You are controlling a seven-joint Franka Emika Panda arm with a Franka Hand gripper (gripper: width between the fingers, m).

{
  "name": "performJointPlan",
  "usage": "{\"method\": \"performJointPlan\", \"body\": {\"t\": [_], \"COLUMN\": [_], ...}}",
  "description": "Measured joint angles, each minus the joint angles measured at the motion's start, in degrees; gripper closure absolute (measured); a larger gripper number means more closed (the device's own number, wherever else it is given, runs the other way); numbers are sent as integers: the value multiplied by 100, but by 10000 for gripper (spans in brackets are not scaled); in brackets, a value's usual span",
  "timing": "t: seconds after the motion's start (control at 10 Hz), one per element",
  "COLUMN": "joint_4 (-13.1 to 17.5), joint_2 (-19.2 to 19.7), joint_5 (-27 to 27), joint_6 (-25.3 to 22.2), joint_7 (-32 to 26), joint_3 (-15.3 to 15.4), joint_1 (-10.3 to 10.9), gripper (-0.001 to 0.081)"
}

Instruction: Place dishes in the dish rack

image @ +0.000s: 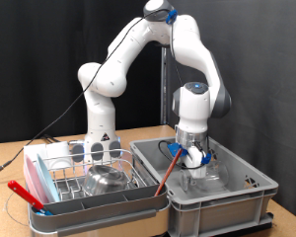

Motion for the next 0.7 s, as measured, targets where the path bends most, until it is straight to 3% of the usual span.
{"method": "performJointPlan", "body": {"t": [0.7], "joint_4": [14], "joint_2": [0], "joint_5": [-8], "joint_6": [-67], "joint_7": [1], "joint_3": [40], "joint_1": [-158], "gripper": [-5]}}
